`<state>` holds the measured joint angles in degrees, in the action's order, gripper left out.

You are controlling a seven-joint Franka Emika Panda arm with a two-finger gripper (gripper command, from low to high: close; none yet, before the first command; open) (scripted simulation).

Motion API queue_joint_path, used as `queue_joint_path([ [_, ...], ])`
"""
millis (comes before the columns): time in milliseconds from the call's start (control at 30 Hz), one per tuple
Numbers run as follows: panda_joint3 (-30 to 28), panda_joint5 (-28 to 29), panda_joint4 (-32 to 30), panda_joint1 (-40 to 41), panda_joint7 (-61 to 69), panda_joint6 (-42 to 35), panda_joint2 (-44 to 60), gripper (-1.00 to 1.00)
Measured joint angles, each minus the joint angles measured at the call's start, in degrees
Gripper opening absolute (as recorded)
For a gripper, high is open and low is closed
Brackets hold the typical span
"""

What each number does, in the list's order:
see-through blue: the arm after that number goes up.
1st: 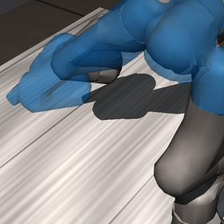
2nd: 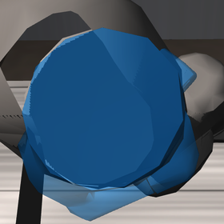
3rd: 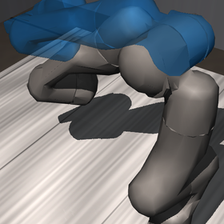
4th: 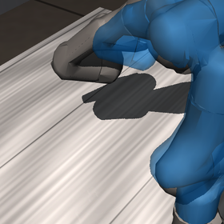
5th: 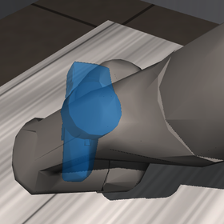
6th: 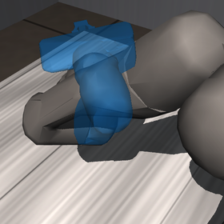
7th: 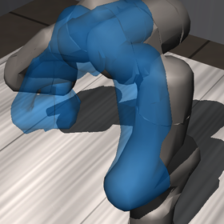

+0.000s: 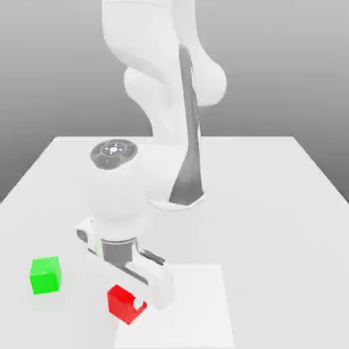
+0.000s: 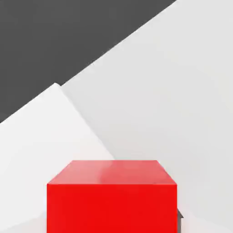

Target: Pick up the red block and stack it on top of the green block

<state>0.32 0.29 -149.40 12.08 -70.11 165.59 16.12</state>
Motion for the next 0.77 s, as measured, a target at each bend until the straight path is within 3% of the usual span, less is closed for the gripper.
queue_joint_path([
  [200, -1.2, -0.3, -1.4, 1.5, 0.8, -8.7, -10.1, -1.0],
  [467, -8.1, -0.5, -1.1, 15.8, 5.1, -14.0, -15.1, -1.0],
  [667, -6.7, -3.4, -0.6, 18.4, 7.8, -5.7, -6.2, -1.0],
  [700, -6.4, -3.8, -0.6, 18.6, 8.2, -4.6, -5.0, 1.0],
  [767, -6.4, -3.8, -0.6, 18.6, 8.2, -4.6, -5.0, 1.0],
])
